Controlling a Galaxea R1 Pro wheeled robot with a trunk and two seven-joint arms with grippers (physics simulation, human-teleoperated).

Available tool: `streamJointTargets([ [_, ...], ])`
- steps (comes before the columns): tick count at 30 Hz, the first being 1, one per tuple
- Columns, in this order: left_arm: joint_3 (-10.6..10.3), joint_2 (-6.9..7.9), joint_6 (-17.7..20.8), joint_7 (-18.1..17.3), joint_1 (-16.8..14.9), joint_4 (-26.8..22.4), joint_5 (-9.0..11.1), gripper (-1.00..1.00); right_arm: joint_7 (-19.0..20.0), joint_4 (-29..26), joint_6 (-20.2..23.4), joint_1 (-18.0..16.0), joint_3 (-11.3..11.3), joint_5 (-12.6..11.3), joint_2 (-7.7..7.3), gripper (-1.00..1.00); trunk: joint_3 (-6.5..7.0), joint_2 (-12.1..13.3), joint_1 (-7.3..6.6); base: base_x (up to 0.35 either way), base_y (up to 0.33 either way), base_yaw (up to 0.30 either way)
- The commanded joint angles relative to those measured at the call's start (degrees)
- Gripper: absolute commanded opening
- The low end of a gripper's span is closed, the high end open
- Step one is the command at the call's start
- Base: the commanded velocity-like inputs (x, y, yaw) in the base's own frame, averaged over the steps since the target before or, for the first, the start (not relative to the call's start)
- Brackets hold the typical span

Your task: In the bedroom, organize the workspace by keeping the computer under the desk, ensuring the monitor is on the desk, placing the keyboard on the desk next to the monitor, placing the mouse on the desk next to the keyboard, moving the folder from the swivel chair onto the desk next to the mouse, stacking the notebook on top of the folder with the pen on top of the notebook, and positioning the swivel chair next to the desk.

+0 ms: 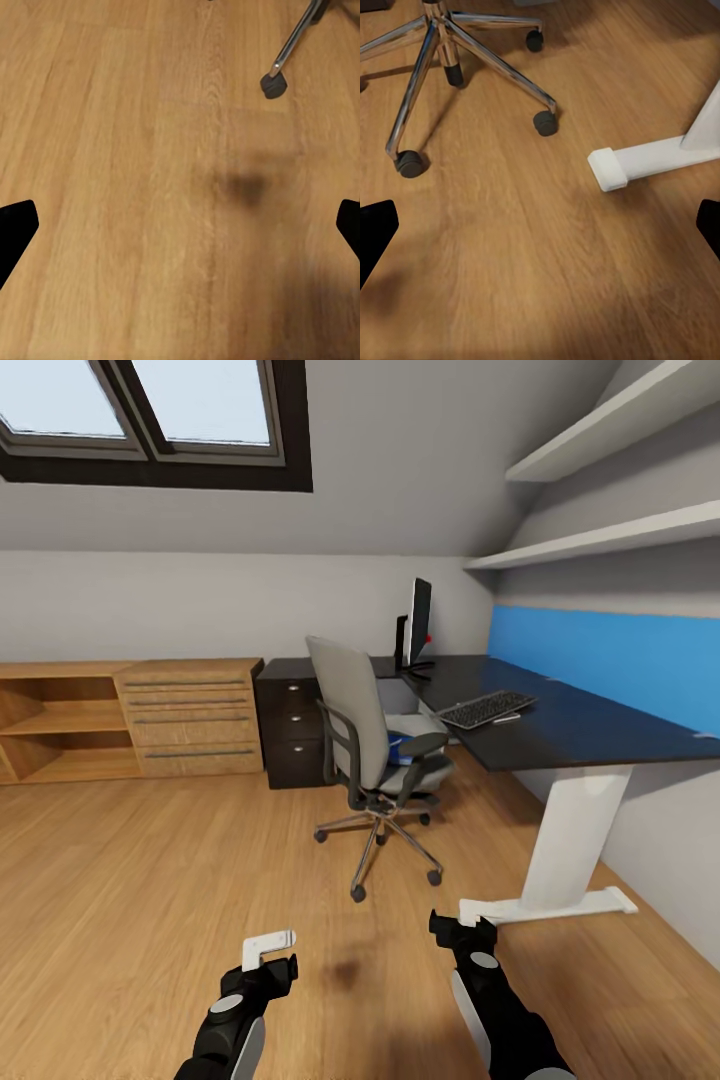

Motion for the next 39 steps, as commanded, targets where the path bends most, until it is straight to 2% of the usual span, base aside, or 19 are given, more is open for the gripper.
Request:
streamJointTargets([
  [1,-0.1,0.04,0.2,0.5,0.0,-0.1,0.6,1.00,-0.1,-0.1,0.4,0.0,-0.1,0.3,0.05,1.00,-0.25,-0.4,0.21,0.000,0.000,0.000],
  [10,-0.1,0.04,0.3,0.5,0.0,-0.1,0.7,1.00,-0.1,-0.1,0.4,0.0,-0.1,0.4,0.03,1.00,-1.86,-4.1,2.19,0.000,0.000,0.000],
  [28,-0.1,0.07,0.1,0.5,0.0,-0.4,0.7,1.00,0.1,-0.2,0.2,0.1,0.0,0.5,-0.16,1.00,-1.86,-4.1,2.19,0.000,0.000,0.000],
  [37,0.0,0.18,0.1,0.5,0.0,-5.7,0.7,1.00,0.1,1.3,-3.5,-0.3,0.1,0.6,-0.74,1.00,-1.86,-4.1,2.19,0.000,0.000,0.000],
  [39,0.0,0.17,0.1,0.5,0.0,-7.2,0.7,1.00,0.1,4.0,-4.1,-2.1,0.0,0.6,-1.46,1.00,-1.86,-4.1,2.19,0.000,0.000,0.000],
])
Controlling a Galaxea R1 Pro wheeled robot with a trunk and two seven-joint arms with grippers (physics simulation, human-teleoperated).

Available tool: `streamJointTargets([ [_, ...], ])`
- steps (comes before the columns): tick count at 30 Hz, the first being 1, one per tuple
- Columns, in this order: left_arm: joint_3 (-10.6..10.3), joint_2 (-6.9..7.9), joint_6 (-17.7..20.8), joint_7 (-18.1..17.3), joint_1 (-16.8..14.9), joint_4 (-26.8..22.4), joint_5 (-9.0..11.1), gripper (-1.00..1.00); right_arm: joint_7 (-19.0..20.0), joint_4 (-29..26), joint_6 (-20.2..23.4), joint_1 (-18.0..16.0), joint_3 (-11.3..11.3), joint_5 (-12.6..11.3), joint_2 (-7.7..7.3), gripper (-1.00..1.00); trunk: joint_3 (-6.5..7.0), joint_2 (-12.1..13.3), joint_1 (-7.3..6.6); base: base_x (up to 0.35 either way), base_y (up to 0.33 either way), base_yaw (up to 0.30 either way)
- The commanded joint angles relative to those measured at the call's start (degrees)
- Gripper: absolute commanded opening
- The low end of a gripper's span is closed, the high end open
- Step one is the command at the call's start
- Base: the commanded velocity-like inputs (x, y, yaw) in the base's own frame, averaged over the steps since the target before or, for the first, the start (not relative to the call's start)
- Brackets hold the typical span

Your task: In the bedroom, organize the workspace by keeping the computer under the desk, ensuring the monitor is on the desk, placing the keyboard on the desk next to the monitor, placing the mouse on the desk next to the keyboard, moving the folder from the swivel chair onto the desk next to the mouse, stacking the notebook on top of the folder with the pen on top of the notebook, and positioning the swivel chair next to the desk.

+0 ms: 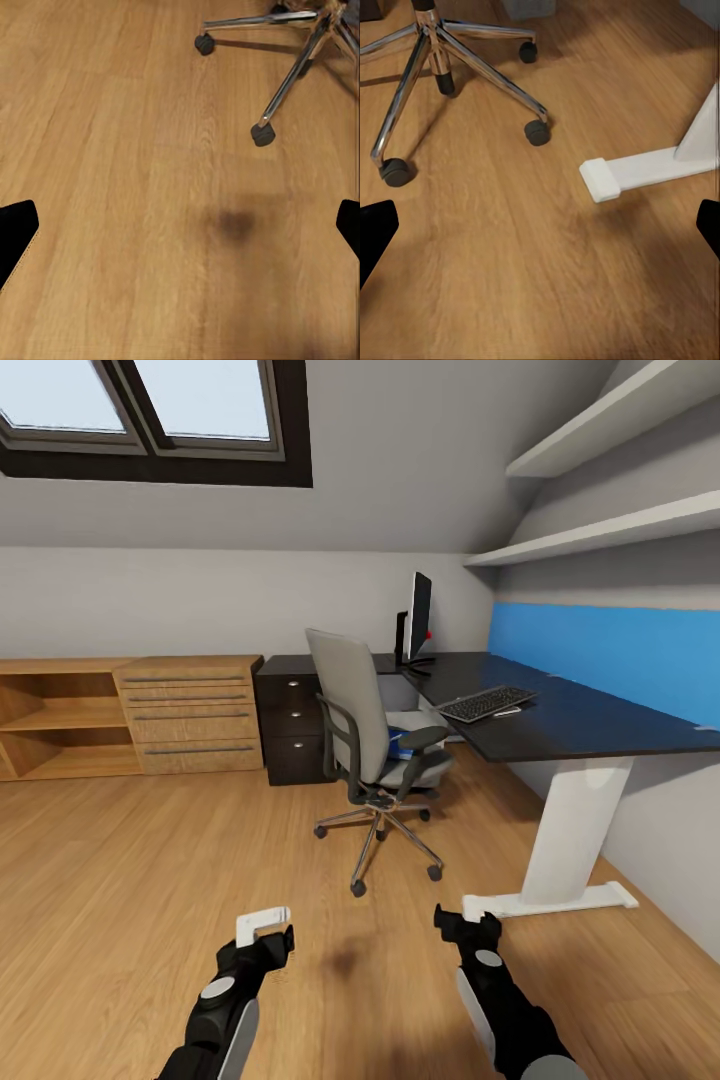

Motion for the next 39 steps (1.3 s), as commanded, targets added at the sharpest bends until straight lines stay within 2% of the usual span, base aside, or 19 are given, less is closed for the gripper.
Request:
streamJointTargets([
  [1,-0.1,0.02,0.2,0.5,0.0,-0.6,0.6,1.00,0.0,1.3,0.1,-1.2,-0.2,0.3,-0.27,1.00,-0.06,0.0,-0.01,0.000,0.000,0.000],
  [3,-0.1,0.01,0.2,0.5,0.0,-1.5,0.6,1.00,0.0,4.5,-0.5,-4.2,-0.2,0.2,-1.00,1.00,-0.06,0.0,-0.01,0.000,0.000,0.000],
  [4,-0.1,0.01,0.3,0.5,0.5,-3.1,0.6,1.00,0.0,11.1,-2.1,-9.6,-0.2,0.1,-2.24,1.00,-0.06,0.0,-0.01,0.000,0.000,0.000],
  [5,-0.1,0.01,0.3,0.5,1.9,-5.5,0.6,1.00,0.0,25.8,-8.4,-19.3,-0.3,-0.3,-5.57,1.00,-0.06,0.0,-0.01,0.000,0.000,0.000],
  [6,-0.1,0.01,0.3,0.5,2.7,-7.0,0.6,1.00,0.0,28.5,-9.8,-21.2,-0.5,-0.8,-6.49,1.00,-0.06,0.0,-0.01,0.000,0.000,0.000],
  [8,-0.1,0.01,0.3,0.5,3.7,-8.7,0.6,1.00,0.1,30.2,-10.7,-22.5,-0.6,-1.6,-7.11,1.00,-0.06,0.0,-0.01,0.000,0.000,0.000],
  [10,-0.2,0.02,0.2,0.4,6.5,-12.9,0.6,1.00,0.3,32.4,-11.9,-24.0,-0.7,-3.1,-7.75,1.00,-0.06,0.0,-0.01,0.000,0.000,0.000],
  [15,-0.2,0.07,0.5,0.4,8.2,-15.1,0.6,1.00,0.5,33.3,-12.5,-24.7,-0.8,-4.0,-8.01,1.00,-0.06,0.0,-0.01,0.052,0.000,0.000],
  [28,-0.2,0.05,0.7,0.4,8.3,-15.2,0.6,1.00,0.4,33.3,-13.0,-24.7,-0.9,-4.0,-8.37,1.00,-0.06,0.0,-0.01,0.295,-0.013,0.000],
  [39,-0.2,0.09,0.7,0.4,8.4,-15.2,0.6,1.00,0.3,33.7,-16.4,-24.7,-0.8,-4.0,-8.24,1.00,-0.06,0.0,-0.01,0.318,-0.073,0.000],
])
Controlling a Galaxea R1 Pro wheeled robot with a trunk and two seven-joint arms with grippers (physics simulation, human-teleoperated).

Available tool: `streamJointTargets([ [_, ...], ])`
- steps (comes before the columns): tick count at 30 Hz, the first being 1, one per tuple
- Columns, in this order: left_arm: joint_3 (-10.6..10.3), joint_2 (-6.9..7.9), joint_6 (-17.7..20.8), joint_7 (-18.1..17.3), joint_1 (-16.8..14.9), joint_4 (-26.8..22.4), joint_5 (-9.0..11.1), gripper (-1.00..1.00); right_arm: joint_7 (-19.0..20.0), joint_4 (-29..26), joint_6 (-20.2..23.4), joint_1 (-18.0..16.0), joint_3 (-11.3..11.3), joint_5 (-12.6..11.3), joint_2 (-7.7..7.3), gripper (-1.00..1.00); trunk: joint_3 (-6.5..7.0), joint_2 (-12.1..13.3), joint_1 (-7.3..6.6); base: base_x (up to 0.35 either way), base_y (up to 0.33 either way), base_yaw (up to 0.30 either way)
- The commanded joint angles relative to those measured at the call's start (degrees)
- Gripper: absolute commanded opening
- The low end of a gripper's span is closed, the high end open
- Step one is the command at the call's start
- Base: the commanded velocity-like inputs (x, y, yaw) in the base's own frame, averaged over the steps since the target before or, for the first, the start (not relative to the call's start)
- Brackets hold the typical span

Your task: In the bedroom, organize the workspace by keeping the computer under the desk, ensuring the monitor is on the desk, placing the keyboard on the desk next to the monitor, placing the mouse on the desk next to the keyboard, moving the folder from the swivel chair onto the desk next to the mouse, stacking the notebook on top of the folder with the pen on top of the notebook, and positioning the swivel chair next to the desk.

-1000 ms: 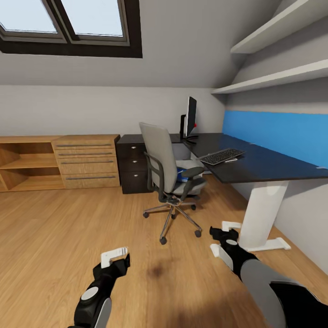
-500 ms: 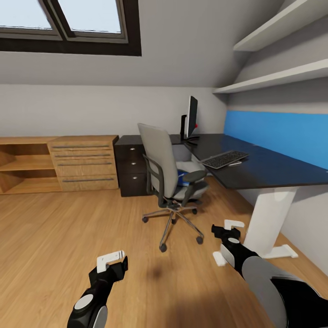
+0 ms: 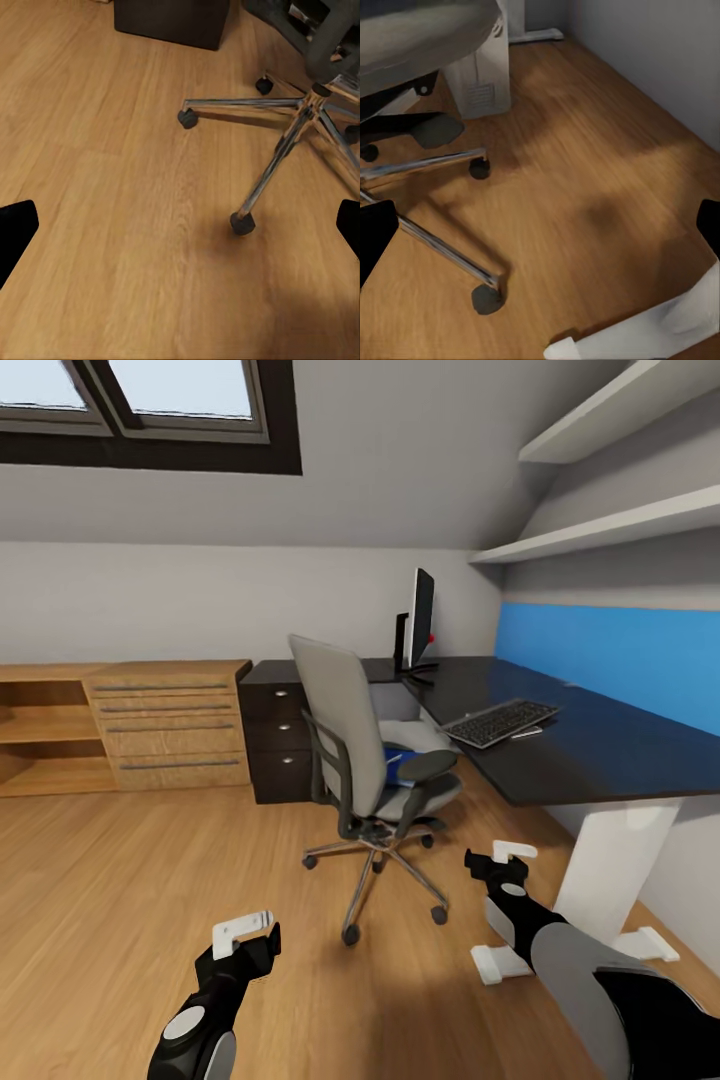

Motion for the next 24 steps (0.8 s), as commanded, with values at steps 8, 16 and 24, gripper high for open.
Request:
streamJointTargets([
  [8,-0.1,0.01,0.2,0.5,0.0,-0.1,0.6,1.00,0.1,0.2,-0.6,0.0,-0.3,-0.2,0.06,1.00,-0.06,0.0,0.02,0.319,-0.015,0.000],
  [16,-0.1,0.01,0.2,0.5,0.0,-0.1,0.6,1.00,0.2,0.2,-1.1,0.0,-0.3,-0.2,0.12,1.00,-0.06,0.0,0.02,0.303,-0.001,0.000],
  [24,-0.1,0.01,0.2,0.5,0.0,-0.1,0.6,1.00,0.2,0.3,-1.4,0.0,-0.2,-0.2,0.36,1.00,-0.06,0.0,0.02,0.131,0.000,0.000],
])
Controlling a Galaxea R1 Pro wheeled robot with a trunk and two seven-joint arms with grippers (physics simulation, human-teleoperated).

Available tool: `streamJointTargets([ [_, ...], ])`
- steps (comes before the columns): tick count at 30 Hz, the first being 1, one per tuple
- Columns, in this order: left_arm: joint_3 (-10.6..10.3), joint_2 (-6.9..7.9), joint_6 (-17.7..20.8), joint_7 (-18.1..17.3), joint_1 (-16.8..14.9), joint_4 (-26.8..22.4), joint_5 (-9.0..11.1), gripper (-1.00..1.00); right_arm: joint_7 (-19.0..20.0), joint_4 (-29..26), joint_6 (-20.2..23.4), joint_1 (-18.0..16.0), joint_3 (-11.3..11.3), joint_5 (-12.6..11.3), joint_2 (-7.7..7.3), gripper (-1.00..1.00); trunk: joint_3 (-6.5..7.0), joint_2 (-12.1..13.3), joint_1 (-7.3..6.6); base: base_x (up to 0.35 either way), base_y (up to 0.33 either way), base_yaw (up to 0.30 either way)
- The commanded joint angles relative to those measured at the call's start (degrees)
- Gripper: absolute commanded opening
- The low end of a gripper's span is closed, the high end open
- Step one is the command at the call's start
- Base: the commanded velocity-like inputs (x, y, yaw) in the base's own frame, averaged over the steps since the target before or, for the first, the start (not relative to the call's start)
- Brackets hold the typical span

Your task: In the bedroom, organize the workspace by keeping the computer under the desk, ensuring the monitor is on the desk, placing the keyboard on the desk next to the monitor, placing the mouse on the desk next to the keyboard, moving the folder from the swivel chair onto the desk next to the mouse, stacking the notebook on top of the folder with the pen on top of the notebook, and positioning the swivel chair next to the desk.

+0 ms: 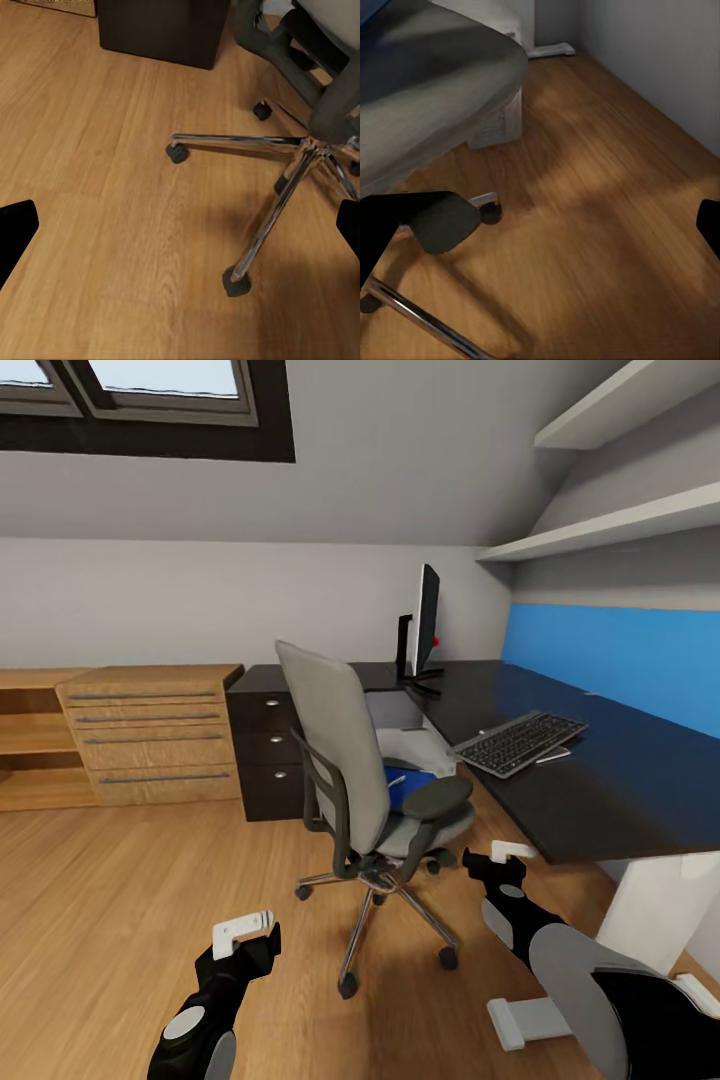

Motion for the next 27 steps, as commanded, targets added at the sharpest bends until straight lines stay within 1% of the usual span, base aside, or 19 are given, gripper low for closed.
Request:
streamJointTargets([
  [1,-0.1,0.01,0.2,0.5,0.0,-0.1,0.6,1.00,0.1,0.1,-0.3,0.0,-0.3,-0.1,0.02,1.00,-0.06,0.0,0.01,0.220,0.000,0.000],
  [5,-0.1,0.01,0.2,0.5,0.0,-0.1,0.6,1.00,0.1,0.1,-0.3,0.0,-0.3,-0.1,0.12,1.00,-0.06,0.0,0.01,0.154,0.000,0.000],
  [11,-0.1,0.01,0.2,0.5,0.0,-0.1,0.6,1.00,0.1,0.1,-0.4,0.0,-0.3,-0.1,0.14,1.00,-0.06,0.0,0.01,0.043,0.000,0.038],
  [16,-0.1,0.01,0.2,0.5,0.0,-0.1,0.6,1.00,0.1,0.1,-0.4,0.0,-0.3,-0.1,0.17,1.00,-0.06,0.0,0.01,0.004,0.000,0.220],
  [27,-0.1,0.01,0.2,0.5,0.0,-0.1,0.6,1.00,0.1,0.1,-0.4,0.0,-0.2,-0.1,0.28,1.00,-0.06,0.0,0.01,0.000,0.000,0.268],
])
